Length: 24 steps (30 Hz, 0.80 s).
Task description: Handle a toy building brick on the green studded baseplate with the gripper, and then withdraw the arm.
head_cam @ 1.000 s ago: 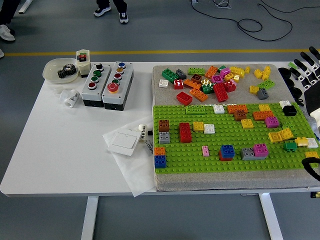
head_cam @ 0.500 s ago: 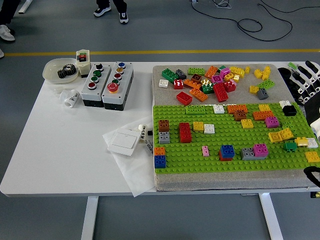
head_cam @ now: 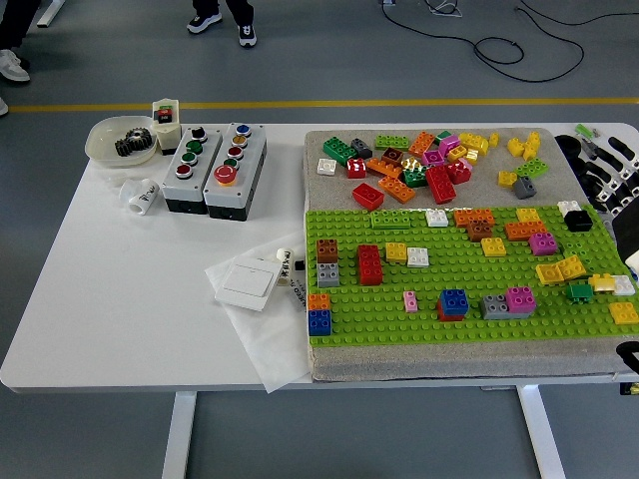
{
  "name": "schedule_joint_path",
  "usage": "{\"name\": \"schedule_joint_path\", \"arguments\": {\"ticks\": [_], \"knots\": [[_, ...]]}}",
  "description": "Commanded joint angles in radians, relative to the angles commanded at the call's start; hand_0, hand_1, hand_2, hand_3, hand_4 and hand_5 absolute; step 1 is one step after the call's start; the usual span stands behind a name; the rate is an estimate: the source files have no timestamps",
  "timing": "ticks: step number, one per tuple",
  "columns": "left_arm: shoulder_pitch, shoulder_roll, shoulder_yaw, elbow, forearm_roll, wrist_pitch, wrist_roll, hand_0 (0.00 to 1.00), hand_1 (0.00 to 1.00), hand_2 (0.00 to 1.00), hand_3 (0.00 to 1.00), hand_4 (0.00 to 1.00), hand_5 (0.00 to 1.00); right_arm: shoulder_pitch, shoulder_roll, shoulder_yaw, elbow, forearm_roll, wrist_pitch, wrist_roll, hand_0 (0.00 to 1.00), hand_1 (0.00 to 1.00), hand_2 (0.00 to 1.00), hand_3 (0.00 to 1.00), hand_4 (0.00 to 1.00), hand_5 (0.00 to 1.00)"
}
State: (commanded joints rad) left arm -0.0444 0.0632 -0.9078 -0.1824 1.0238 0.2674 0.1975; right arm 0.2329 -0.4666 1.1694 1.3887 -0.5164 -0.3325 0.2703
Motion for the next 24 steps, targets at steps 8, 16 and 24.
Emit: {"name": "schedule_joint_path", "arguments": {"ticks": [8,16,24], "knots": [[0.000,0.004,-0.016,0.000,0.026,-0.002,0.002,0.743,0.760,0.811,0.627,0.665,0.629,-0.009,-0.006,0.011,0.004,-0.026,0.010,-0.016,0.809,0.777,0.809,0.819,0.998,0.958],[-0.004,0.001,0.016,0.002,-0.017,0.004,-0.008,0.743,0.760,0.811,0.628,0.666,0.629,-0.003,-0.019,0.019,0.008,-0.038,0.016,-0.029,0.808,0.778,0.807,0.814,0.998,0.960],[-0.010,-0.008,0.040,0.002,-0.060,0.010,-0.018,0.744,0.757,0.809,0.627,0.666,0.628,0.010,-0.028,0.012,0.009,-0.038,0.019,-0.037,0.808,0.779,0.807,0.813,0.998,0.964]]}}
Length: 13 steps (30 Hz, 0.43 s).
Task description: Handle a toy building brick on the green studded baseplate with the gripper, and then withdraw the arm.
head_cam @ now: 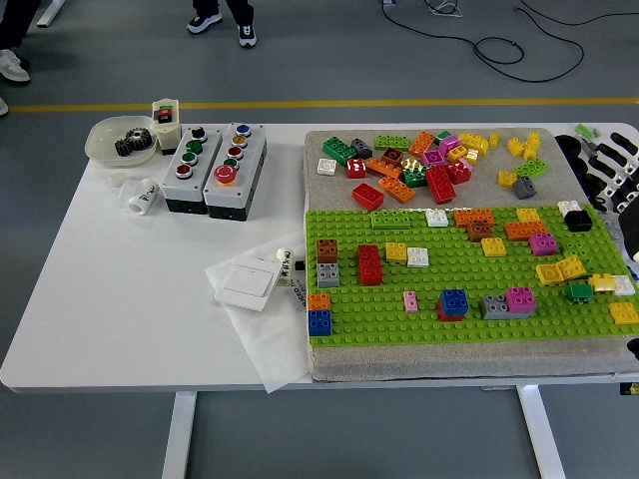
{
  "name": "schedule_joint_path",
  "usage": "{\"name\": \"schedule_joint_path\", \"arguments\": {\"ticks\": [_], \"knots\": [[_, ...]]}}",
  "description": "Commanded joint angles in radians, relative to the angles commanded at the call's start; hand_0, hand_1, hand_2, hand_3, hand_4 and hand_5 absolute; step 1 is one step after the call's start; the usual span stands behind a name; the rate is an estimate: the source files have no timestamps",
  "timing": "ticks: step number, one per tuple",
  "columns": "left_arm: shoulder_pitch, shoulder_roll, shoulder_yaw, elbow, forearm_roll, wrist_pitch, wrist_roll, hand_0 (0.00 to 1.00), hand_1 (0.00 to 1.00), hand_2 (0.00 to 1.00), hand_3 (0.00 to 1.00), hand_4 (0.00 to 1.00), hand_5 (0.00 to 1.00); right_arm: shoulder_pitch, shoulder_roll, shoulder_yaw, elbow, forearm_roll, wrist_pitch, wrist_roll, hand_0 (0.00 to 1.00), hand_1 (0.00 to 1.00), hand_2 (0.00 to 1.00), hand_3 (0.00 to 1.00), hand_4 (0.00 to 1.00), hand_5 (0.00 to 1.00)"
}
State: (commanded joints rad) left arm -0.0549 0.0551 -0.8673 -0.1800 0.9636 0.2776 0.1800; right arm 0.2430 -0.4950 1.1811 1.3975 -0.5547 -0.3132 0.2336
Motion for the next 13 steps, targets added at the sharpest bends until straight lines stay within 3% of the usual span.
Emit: {"name": "schedule_joint_path", "arguments": {"ticks": [13], "knots": [[-0.004,-0.008,0.023,0.000,-0.049,0.010,-0.011,0.744,0.754,0.805,0.624,0.668,0.628,0.013,-0.014,-0.012,0.001,-0.005,0.003,-0.009,0.810,0.779,0.805,0.810,0.998,0.979]]}}
